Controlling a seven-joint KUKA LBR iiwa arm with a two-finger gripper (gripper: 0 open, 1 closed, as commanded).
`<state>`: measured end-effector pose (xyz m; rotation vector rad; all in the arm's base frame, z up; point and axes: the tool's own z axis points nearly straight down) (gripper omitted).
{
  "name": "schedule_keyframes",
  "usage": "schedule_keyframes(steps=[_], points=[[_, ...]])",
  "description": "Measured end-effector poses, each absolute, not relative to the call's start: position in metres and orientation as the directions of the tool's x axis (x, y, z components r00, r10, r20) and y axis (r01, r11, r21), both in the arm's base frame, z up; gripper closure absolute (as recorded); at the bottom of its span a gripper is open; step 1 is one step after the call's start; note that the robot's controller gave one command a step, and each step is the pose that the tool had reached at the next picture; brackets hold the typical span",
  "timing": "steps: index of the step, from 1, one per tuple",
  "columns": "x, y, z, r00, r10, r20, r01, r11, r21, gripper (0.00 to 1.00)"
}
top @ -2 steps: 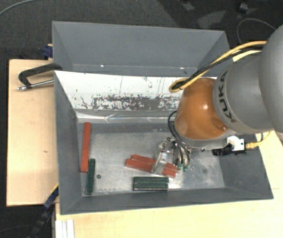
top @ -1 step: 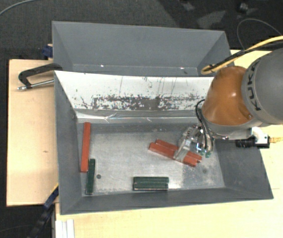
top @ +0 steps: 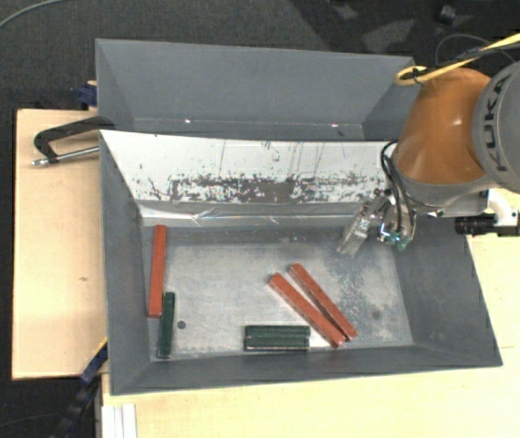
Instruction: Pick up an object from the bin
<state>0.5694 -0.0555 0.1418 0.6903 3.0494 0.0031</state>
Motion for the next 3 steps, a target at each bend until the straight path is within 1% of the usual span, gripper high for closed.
schedule_keyframes(steps=[1,2,3], points=[[0.567,-0.055,0.137,-0.903,0.43,-0.004,0.43,0.903,0.002,0.0],[0.541,0.008,0.069,-0.998,0.068,0.003,0.068,0.998,0.002,0.0],[0.544,0.006,0.073,-0.997,0.073,-0.007,0.073,0.997,0.001,1.0]])
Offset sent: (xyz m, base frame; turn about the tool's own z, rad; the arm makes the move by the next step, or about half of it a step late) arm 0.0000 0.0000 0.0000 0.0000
